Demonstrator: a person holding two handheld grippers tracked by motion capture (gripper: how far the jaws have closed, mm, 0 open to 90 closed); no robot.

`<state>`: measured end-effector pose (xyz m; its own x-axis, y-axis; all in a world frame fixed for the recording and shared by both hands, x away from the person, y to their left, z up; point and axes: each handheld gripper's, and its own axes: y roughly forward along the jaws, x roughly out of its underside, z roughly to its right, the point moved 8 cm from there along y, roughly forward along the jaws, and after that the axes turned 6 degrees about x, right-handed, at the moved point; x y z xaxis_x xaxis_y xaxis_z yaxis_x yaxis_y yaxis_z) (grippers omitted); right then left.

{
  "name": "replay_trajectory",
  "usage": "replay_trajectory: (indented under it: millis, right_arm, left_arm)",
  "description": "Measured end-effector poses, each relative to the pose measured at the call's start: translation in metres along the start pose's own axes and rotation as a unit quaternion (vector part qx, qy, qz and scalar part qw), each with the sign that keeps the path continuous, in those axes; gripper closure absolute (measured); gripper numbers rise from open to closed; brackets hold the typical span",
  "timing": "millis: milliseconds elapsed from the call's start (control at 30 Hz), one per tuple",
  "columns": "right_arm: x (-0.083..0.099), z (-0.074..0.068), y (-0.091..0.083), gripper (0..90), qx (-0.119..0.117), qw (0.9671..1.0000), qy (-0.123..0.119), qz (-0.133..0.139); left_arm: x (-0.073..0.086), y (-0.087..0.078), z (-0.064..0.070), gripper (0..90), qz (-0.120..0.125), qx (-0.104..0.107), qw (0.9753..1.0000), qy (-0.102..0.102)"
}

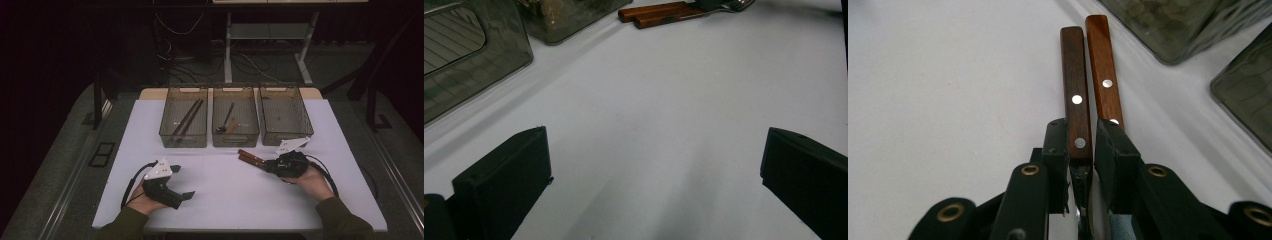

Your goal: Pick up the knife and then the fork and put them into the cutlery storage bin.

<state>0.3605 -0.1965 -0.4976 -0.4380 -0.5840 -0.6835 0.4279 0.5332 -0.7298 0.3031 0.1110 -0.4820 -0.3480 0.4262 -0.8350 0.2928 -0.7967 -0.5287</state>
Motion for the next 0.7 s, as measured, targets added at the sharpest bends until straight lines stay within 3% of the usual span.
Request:
replay_trajectory:
  millis: [367, 700]
  right_arm:
    - [0.0055, 0.0003, 0.0069, 75.7, -0.007, 0.9999, -0.007, -0.011]
    - [0.0070, 0.0003, 0.0085, 76.4, -0.011, 0.9999, -0.010, -0.003]
  left_arm:
    - [-0.0001, 0.0000, 0.0005, 0.0, 0.000, 0.002, 1.0000, 0.002]
    - [0.0000, 0.0011, 0.0010, 0.0, 0.000, 0.004, 1.0000, 0.001]
